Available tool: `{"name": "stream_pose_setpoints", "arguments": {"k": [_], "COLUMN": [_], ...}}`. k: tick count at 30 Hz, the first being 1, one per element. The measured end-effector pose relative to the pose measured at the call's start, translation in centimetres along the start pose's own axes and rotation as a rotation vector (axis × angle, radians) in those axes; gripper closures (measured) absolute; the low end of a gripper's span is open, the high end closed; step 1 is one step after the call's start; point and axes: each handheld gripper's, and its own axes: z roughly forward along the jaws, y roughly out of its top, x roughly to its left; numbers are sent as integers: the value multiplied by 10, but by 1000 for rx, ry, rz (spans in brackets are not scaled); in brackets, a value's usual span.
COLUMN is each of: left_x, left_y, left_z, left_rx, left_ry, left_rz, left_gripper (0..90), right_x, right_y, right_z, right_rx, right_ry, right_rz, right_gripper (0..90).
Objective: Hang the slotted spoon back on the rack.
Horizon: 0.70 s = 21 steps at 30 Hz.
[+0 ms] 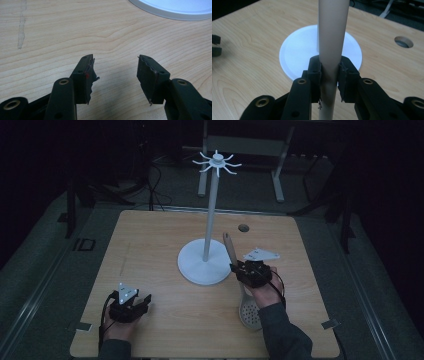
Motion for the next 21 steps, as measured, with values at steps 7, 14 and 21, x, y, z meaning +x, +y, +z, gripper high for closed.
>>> {"name": "stream_pose_setpoints", "arguments": {"k": [7, 14, 21], "left_x": [0, 0, 1], "left_y": [0, 0, 0], "left_z": [0, 0, -1], "left_rx": [2, 3, -2], "left_ry": [2, 2, 1], "left_rz": [2, 3, -3], "left_gripper": [478, 478, 478], "right_x": [-2, -3, -5], "right_y": [7, 14, 25], "right_z": [-7, -10, -12], "right_rx": [-50, -91, -131], "right_ry": [3, 10, 25], "right_rz": [-2, -9, -7], "right_gripper": [739, 739, 740]}}
